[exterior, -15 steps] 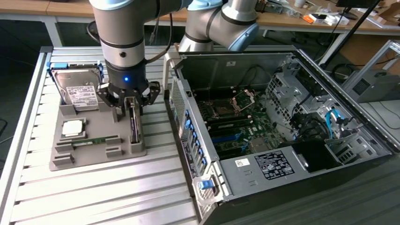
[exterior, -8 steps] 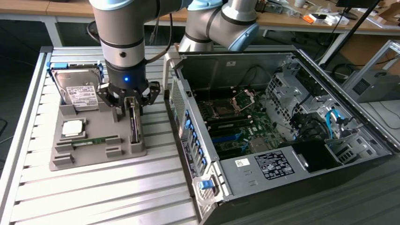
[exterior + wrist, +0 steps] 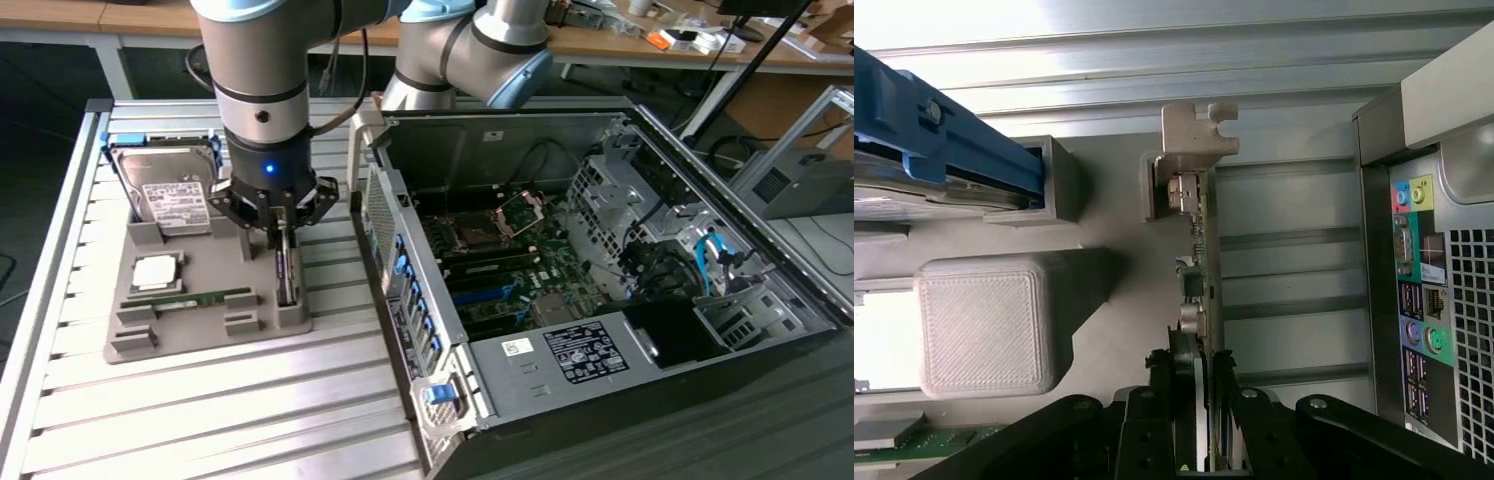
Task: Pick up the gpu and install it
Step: 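Pick up the gpu and move the gpu toward the slot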
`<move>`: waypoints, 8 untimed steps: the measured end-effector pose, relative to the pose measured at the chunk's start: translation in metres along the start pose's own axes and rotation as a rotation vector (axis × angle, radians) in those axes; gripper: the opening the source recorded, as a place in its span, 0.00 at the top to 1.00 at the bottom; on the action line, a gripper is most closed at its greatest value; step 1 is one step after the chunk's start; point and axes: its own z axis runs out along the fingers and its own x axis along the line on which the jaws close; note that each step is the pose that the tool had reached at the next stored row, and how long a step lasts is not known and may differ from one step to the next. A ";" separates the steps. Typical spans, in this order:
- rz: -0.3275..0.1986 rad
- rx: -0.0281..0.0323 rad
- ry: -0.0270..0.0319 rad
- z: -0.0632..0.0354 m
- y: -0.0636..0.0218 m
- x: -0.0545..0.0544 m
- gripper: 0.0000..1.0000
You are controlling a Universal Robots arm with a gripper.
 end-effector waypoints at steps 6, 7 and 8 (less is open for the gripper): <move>0.000 0.0000 -0.0001 0.0000 0.0000 0.000 0.73; 0.000 0.0000 -0.0001 0.0000 0.0000 0.000 0.73; 0.000 -0.0001 -0.0001 0.0000 0.0000 0.000 0.73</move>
